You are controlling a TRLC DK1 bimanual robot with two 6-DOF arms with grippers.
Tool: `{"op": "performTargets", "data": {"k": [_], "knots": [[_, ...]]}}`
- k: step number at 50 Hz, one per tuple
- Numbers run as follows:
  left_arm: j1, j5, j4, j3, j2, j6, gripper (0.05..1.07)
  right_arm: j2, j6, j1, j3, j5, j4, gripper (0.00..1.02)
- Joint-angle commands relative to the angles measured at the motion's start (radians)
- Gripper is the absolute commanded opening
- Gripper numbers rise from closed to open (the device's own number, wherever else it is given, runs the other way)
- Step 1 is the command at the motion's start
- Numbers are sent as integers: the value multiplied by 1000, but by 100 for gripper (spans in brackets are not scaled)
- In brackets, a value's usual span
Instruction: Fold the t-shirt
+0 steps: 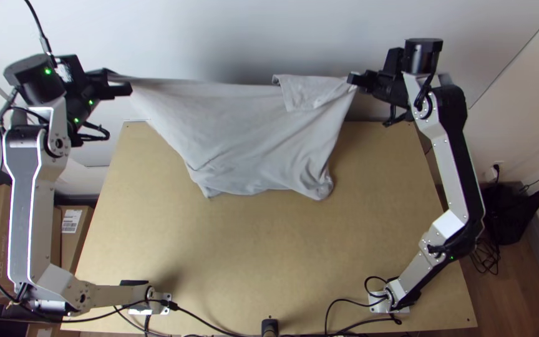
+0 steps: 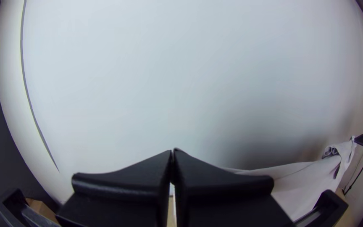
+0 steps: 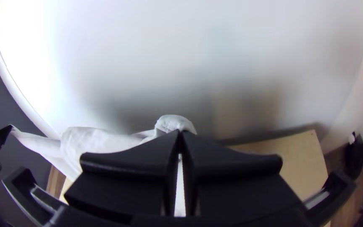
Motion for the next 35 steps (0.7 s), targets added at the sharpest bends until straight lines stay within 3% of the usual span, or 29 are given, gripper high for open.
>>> {"op": "performTargets", "data": {"k": [1,13,22,28,35], "knots": [[6,-45,2,130,23,10,8,-15,-27,-19,72,8,88,2],[1,-95,35,178,-123,-19,8,-297,-76,-1,-33,5,208,2],[1,-95,104,37,-371,-50,8,-587,-104,73,-197,5,318,2],[-3,-94,177,-115,-578,-25,8,-748,-96,130,-261,5,309,2],[1,-85,187,-198,-767,21,8,-901,-76,133,-333,5,255,2]]}}
